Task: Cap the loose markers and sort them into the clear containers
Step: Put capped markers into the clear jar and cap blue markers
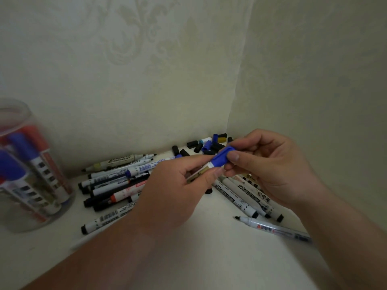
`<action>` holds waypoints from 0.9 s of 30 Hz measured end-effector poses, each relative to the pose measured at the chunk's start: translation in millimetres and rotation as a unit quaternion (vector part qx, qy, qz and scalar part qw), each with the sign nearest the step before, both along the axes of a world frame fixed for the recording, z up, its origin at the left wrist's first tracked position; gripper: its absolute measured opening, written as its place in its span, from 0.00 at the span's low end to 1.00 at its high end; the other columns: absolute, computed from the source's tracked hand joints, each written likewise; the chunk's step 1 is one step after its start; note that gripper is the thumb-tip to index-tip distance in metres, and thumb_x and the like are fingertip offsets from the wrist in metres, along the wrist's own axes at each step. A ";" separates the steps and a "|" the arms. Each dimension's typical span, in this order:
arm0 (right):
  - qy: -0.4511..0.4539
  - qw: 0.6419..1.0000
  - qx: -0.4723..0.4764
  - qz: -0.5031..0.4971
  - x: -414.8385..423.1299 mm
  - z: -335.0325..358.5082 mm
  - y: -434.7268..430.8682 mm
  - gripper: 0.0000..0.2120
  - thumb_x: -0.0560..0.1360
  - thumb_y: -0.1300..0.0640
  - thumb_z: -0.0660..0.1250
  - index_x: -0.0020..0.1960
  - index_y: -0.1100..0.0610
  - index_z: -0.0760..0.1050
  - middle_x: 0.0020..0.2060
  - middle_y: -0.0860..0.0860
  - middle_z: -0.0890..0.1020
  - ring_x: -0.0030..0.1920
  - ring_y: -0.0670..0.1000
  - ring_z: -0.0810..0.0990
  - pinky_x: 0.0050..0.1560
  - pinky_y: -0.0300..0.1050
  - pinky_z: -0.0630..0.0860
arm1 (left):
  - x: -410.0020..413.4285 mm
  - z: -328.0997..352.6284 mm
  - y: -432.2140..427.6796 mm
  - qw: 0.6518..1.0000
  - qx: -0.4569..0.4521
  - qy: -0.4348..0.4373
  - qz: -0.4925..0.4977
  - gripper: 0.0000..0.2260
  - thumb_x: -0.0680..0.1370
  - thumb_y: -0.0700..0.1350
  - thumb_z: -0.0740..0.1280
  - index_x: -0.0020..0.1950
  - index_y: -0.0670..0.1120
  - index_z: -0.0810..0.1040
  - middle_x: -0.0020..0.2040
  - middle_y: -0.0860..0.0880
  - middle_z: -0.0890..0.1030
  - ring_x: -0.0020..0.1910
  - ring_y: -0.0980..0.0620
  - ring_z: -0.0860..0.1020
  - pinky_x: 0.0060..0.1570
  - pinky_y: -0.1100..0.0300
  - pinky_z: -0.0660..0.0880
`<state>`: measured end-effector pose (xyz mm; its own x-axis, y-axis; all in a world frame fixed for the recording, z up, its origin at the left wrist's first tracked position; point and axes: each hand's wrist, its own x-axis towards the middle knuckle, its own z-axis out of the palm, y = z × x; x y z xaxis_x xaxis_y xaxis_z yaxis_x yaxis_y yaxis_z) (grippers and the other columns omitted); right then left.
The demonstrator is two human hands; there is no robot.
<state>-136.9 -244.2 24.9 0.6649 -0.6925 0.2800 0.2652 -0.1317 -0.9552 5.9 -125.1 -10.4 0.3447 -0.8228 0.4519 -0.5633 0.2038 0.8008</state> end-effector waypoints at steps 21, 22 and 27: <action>-0.012 1.000 -0.012 -0.012 12.2 -4.9 12.7 0.07 0.66 0.66 0.71 0.43 0.67 0.77 0.35 0.63 0.85 0.31 0.56 0.84 0.35 0.45 0.83 | 6.6 0.5 2.8 0.995 -0.003 0.101 -0.018 0.12 0.70 0.57 0.68 0.49 0.54 0.84 0.33 0.53 0.84 0.28 0.59 0.79 0.29 0.61 0.73; -0.022 0.999 -0.020 -0.023 12.2 -3.6 11.6 0.07 0.66 0.65 0.71 0.43 0.65 0.77 0.35 0.62 0.85 0.31 0.56 0.84 0.35 0.45 0.82 | 6.0 2.1 0.9 0.994 -0.009 0.107 -0.018 0.11 0.71 0.56 0.68 0.48 0.54 0.83 0.32 0.53 0.83 0.26 0.61 0.76 0.28 0.67 0.70; -0.004 0.974 -0.068 -0.215 -17.0 9.9 -25.7 0.04 0.73 0.65 0.73 0.44 0.59 0.79 0.37 0.57 0.86 0.36 0.55 0.85 0.42 0.48 0.83 | 15.9 4.2 -3.4 0.996 -0.025 0.070 0.055 0.04 0.78 0.52 0.67 0.48 0.55 0.81 0.33 0.53 0.82 0.26 0.62 0.75 0.27 0.69 0.71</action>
